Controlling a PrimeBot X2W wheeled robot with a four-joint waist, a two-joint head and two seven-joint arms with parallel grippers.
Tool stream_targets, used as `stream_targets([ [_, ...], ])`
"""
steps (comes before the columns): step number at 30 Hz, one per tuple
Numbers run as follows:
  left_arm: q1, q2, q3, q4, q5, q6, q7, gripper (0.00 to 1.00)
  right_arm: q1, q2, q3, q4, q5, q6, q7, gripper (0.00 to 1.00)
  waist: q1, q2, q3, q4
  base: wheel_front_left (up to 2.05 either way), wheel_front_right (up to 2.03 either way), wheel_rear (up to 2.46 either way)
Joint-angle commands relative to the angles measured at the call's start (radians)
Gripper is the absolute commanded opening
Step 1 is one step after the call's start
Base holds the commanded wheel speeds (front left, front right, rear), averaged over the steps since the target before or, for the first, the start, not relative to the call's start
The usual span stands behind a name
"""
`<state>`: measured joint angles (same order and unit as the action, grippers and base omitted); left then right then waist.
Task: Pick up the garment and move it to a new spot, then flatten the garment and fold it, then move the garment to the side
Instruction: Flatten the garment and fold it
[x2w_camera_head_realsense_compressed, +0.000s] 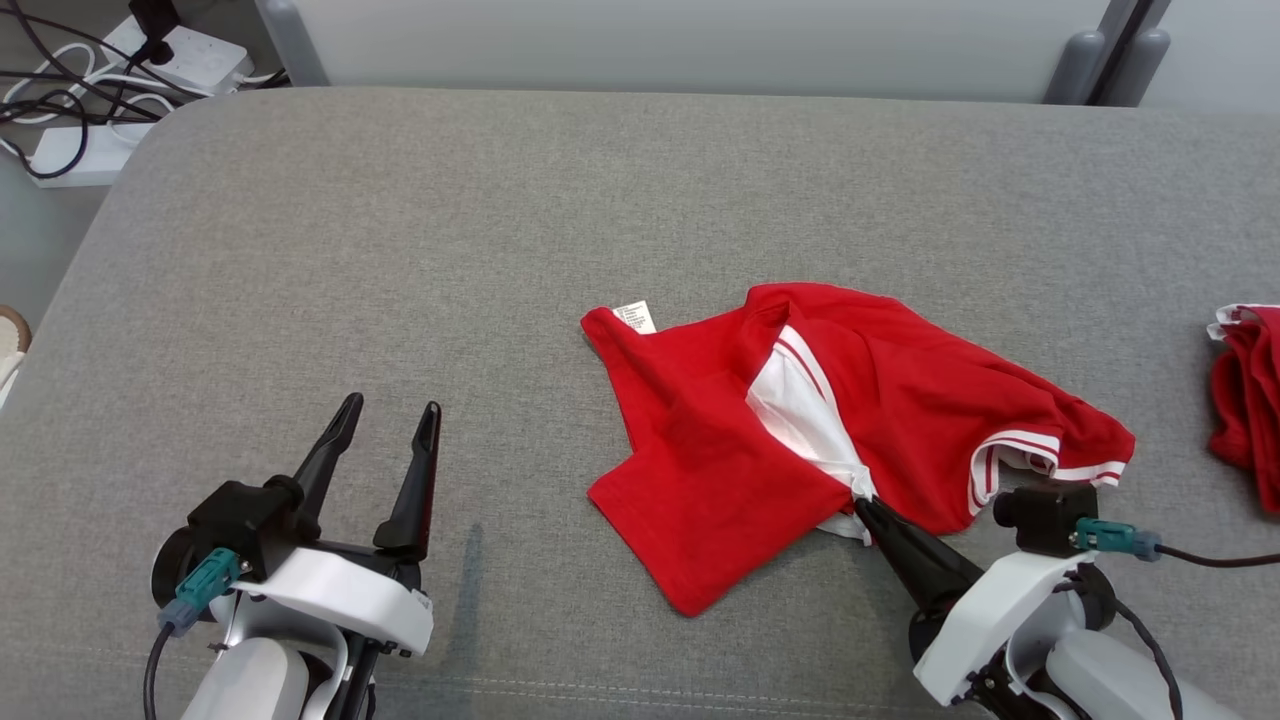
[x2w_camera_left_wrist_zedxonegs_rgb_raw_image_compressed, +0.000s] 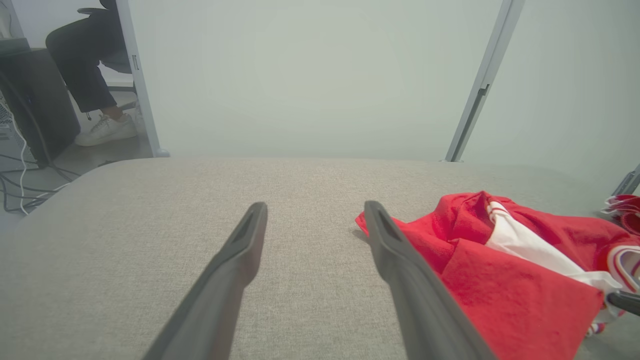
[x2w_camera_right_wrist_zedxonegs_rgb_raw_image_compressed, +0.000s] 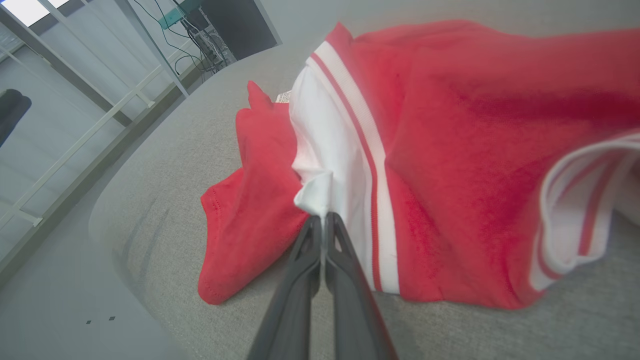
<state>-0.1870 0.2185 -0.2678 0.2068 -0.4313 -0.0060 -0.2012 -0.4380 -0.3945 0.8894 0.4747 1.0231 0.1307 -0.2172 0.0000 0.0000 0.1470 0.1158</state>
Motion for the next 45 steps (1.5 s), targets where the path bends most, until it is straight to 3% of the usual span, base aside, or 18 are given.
stream_targets([
  [1, -0.009, 0.032, 0.035, -0.03, 0.001, 0.01, 0.001, 1.0, 0.018, -0.003, 0.011, -0.017, 0.011, 0.0, -0.023, 0.22, 0.0, 0.0, -0.004, -0.006, 0.0, 0.0, 0.0],
  [2, -0.008, 0.034, 0.036, -0.032, 0.001, 0.01, 0.002, 1.0, 0.022, -0.002, 0.021, -0.02, 0.02, 0.0, -0.024, 0.0, 0.0, 0.0, -0.005, -0.008, 0.0, 0.0, 0.0],
  [10, -0.001, 0.043, 0.032, -0.049, -0.002, 0.019, 0.012, 1.0, 0.031, -0.01, 0.005, -0.021, 0.052, 0.0, -0.042, 0.0, 0.0, 0.0, -0.01, -0.026, 0.0, 0.0, 0.0],
  [11, -0.001, 0.043, 0.031, -0.05, -0.002, 0.021, 0.013, 1.0, 0.034, -0.012, 0.002, -0.018, 0.054, 0.0, -0.042, 0.04, 0.0, 0.0, -0.01, -0.028, 0.0, 0.0, 0.0],
  [12, 0.0, 0.044, 0.03, -0.052, -0.003, 0.022, 0.013, 1.0, 0.035, -0.012, 0.0, -0.013, 0.053, 0.0, -0.043, 0.4, 0.0, 0.0, -0.01, -0.031, 0.0, 0.0, 0.0],
  [13, 0.002, 0.044, 0.03, -0.053, -0.003, 0.023, 0.014, 1.0, 0.037, -0.01, -0.001, -0.012, 0.054, 0.0, -0.043, 0.93, 0.0, 0.0, -0.011, -0.033, 0.0, 0.0, 0.0],
  [14, 0.003, 0.044, 0.029, -0.054, -0.004, 0.024, 0.015, 1.0, 0.038, -0.01, -0.002, -0.014, 0.054, 0.0, -0.043, 1.0, 0.0, 0.0, -0.011, -0.036, 0.0, 0.0, 0.0],
  [22, 0.015, 0.054, 0.031, -0.073, -0.009, 0.035, 0.027, 1.0, 0.088, -0.033, -0.163, -0.136, -0.008, 0.0, -0.044, 1.0, 0.0, 0.0, -0.017, -0.066, 0.0, 0.0, 0.0],
  [28, 0.023, 0.069, 0.043, -0.098, -0.008, 0.052, 0.028, 1.0, 0.176, -0.037, -0.425, -0.278, -0.222, 0.0, -0.044, 1.0, 0.0, 0.0, -0.031, -0.096, 0.0, 0.0, 0.0],
  [34, 0.047, 0.076, 0.043, -0.114, -0.005, 0.067, 0.031, 1.0, 0.28, 0.029, -0.631, -0.399, -0.473, 0.0, -0.044, 1.0, 0.0, 0.0, -0.064, -0.108, 0.0, 0.0, 0.0],
  [39, 0.08, 0.081, 0.043, -0.125, -0.003, 0.084, 0.034, 1.0, 0.395, 0.084, -0.694, -0.457, -0.632, 0.0, -0.045, 1.0, 0.0, 0.0, -0.096, -0.108, 0.0, 0.0, 0.0],
  [45, 0.133, 0.088, 0.063, -0.142, -0.014, 0.113, 0.035, 1.0, 0.512, 0.134, -0.708, -0.486, -0.72, 0.0, -0.045, 1.0, 0.0, 0.0, -0.129, -0.113, 0.0, 0.0, 0.0],
])
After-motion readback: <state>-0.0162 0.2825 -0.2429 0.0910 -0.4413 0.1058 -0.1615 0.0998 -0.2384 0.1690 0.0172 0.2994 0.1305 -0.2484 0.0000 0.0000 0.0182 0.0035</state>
